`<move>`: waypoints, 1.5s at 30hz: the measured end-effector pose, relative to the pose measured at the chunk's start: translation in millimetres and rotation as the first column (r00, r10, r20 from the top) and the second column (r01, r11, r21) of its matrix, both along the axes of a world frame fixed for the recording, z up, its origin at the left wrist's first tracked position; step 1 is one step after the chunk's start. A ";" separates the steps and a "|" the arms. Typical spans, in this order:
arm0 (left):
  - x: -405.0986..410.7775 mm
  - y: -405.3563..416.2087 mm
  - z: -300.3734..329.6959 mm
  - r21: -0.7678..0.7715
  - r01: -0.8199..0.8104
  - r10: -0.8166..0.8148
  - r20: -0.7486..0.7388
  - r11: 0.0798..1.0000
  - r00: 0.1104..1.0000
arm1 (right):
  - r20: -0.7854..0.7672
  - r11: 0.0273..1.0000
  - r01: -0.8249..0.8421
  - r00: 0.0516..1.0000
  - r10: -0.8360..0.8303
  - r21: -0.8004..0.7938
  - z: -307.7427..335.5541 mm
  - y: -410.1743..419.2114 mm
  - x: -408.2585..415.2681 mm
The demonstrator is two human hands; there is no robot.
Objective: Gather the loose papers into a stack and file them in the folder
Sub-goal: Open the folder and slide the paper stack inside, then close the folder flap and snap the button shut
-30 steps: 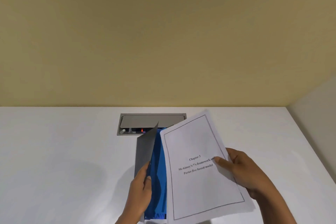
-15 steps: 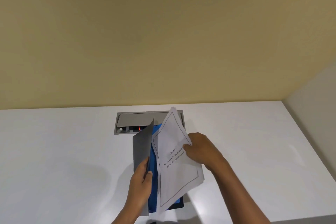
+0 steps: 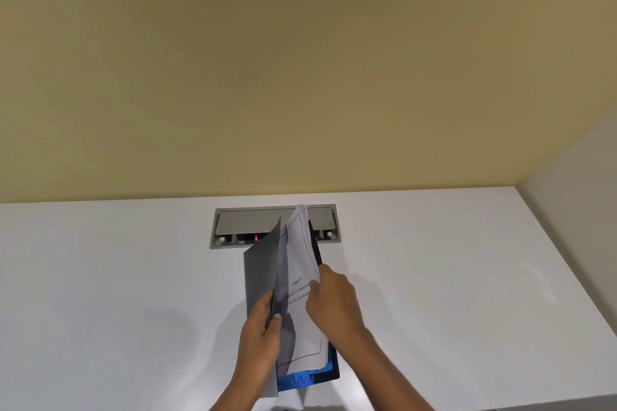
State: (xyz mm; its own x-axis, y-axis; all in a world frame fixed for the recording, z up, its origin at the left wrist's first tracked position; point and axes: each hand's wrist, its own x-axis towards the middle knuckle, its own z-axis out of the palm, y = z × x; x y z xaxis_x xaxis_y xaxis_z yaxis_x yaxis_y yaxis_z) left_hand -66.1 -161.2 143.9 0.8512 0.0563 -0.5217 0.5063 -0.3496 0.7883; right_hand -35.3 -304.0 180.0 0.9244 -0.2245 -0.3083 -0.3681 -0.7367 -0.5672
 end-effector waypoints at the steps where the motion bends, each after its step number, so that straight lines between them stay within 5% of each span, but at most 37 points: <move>1: 0.1 0.6 -1.0 0.002 0.000 0.000 0.001 1.000 1.000 | -0.003 1.000 0.007 1.000 -0.007 0.002 -3.0 5.5 -3.3; 20: 1.0 3.4 -2.4 -0.069 -0.055 0.055 -0.003 0.996 0.998 | -0.117 0.999 -0.032 0.992 0.036 0.031 -37.1 52.1 -7.7; 39: -0.3 -18.7 -15.5 0.095 0.046 -0.049 0.025 0.994 0.998 | -0.074 0.999 0.008 0.997 -0.006 0.034 -80.3 20.3 -23.9; 45: -5.0 -41.4 -73.5 0.157 0.192 -0.187 -0.045 0.969 0.981 | -0.043 0.997 0.048 0.998 -0.045 0.056 -96.5 2.7 -36.5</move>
